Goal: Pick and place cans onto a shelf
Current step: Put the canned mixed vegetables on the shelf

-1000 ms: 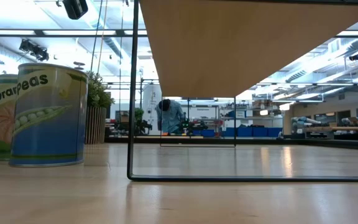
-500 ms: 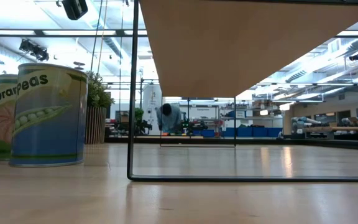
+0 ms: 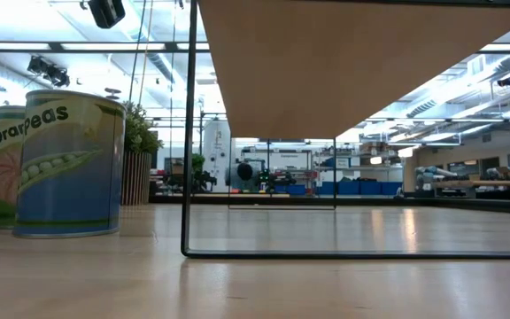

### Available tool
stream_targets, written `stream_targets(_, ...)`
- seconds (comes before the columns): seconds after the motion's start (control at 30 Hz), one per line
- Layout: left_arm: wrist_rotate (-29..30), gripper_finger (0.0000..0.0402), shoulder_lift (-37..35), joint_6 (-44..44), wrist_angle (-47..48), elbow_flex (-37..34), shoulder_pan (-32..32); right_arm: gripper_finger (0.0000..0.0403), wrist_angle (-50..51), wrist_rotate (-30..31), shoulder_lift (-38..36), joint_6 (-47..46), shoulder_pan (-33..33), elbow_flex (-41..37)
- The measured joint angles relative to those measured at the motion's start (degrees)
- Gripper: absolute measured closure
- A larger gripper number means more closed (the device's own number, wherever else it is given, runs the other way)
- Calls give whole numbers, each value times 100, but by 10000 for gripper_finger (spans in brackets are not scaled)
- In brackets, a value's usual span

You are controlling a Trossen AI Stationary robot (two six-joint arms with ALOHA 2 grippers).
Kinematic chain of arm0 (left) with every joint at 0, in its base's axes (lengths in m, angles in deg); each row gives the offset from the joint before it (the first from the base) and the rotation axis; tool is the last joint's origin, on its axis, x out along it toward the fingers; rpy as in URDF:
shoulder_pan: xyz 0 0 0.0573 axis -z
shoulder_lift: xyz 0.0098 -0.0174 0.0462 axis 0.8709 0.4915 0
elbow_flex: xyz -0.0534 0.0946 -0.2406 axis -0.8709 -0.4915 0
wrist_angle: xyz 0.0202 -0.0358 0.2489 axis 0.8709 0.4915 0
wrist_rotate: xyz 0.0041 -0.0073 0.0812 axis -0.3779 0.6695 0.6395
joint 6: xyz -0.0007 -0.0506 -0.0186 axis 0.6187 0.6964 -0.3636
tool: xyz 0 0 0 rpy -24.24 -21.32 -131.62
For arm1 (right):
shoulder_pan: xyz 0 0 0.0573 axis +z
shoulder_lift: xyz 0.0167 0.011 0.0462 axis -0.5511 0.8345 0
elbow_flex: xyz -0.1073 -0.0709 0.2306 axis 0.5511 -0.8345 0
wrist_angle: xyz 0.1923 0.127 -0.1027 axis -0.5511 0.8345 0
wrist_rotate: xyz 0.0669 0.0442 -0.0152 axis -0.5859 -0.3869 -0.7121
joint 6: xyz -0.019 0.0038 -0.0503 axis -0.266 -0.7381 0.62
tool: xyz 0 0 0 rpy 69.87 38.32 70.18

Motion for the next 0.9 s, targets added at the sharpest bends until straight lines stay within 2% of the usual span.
stream_targets(0.13, 2, 221, 0, 4, 1, 0, 1, 9, -385, -585, 1, -1087, -17, -402)
stream_targets(0.37, 2, 221, 0, 7, 5, 0, -1, 5, -958, -464, -90, -3098, 32, -655)
stream_targets(0.77, 4, 221, 0, 0, 47, 0, -1, 3, -1565, -380, -97, -5036, 335, -1016)
stream_targets(0.9, 4, 221, 0, -1, 47, 0, 1, 3, -1507, -317, -95, -5288, 338, -1097)
